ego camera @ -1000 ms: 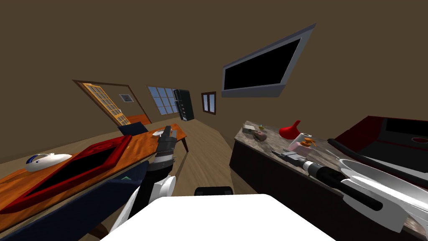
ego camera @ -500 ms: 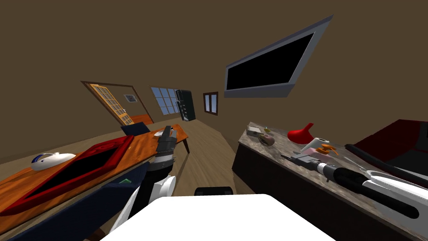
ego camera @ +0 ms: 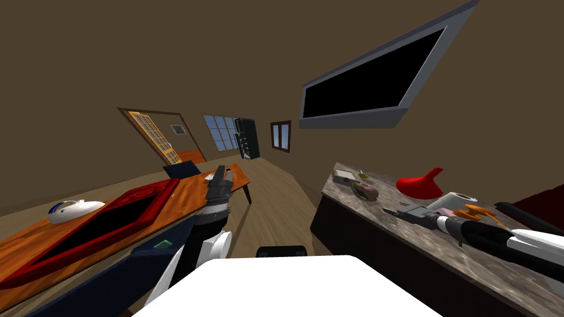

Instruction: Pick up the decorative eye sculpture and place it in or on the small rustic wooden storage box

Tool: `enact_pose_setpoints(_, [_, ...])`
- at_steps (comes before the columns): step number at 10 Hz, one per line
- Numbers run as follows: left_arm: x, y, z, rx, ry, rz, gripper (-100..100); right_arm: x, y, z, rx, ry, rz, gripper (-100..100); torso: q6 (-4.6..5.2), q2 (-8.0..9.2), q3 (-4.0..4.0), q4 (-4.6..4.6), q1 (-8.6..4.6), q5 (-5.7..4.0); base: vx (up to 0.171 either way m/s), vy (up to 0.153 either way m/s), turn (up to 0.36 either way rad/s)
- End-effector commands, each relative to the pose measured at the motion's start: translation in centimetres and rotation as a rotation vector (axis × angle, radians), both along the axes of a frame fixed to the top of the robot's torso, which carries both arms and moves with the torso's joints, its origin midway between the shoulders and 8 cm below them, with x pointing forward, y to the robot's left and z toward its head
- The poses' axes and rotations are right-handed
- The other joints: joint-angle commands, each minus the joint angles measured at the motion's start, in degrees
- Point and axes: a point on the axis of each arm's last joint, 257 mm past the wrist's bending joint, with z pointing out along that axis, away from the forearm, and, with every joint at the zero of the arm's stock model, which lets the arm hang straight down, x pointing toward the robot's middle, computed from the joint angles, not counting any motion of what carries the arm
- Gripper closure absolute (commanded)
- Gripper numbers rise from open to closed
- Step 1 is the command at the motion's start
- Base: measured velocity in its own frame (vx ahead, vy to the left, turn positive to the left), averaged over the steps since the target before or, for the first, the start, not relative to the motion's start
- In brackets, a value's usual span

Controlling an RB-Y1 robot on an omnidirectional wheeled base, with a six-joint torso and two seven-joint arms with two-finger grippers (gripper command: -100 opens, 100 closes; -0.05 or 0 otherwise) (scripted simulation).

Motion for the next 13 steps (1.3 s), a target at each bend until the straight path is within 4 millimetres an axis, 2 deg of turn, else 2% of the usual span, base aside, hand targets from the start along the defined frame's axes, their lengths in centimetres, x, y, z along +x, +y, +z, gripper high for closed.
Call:
enact_pose_setpoints(1, [0.0,0.0,0.0,0.000,0.000,0.000,0,-0.9,-1.3,0.3,-0.036,0.049,0.004,-100,0.00,0.00,0.00,0.00,0.00,0.00,0.103,0.023,0.047])
enact_pose_setpoints(4, [0.0,0.0,0.0,0.000,0.000,0.000,0,-3.3,-3.7,0.6,-0.103,0.163,0.009,-100,-0.03,-0.17,-0.10,-0.04,-0.11,-0.03,0.164,0.036,0.094])
enact_pose_setpoints(8, [0.0,0.0,0.0,0.000,0.000,0.000,0,-6.0,-5.7,0.7,-0.158,0.283,0.017,-100,-0.01,-0.09,-0.06,-0.02,-0.09,-0.03,0.149,0.027,0.072])
enact_pose_setpoints(9, [0.0,0.0,0.0,0.000,0.000,0.000,0,-5.6,-5.4,0.7,-0.150,0.263,0.016,-100,-0.01,-0.03,-0.02,-0.01,-0.11,-0.04,0.054,0.004,0.015])
enact_pose_setpoints(10, [0.0,0.0,0.0,0.000,0.000,0.000,0,-5.6,-5.4,0.7,-0.151,0.266,0.016,0,0.02,0.20,0.11,0.04,-0.14,-0.05,0.011,0.001,0.000])
enact_pose_setpoints(11, [0.0,0.0,0.0,0.000,0.000,0.000,0,-6.5,-5.6,-0.3,-0.149,0.265,0.001,-100,0.03,0.38,0.22,0.09,-0.16,-0.06,0.031,-0.021,0.096])
enact_pose_setpoints(12, [0.0,0.0,0.0,0.000,0.000,0.000,0,-7.1,-5.7,-1.0,-0.147,0.265,-0.009,-100,0.02,0.39,0.23,0.10,-0.25,-0.09,0.055,-0.037,0.137])
enact_pose_setpoints(13, [0.0,0.0,0.0,0.000,0.000,0.000,0,-6.7,-5.7,-0.6,-0.147,0.265,-0.002,-100,0.00,0.33,0.20,0.08,-0.32,-0.10,0.026,-0.019,0.029])
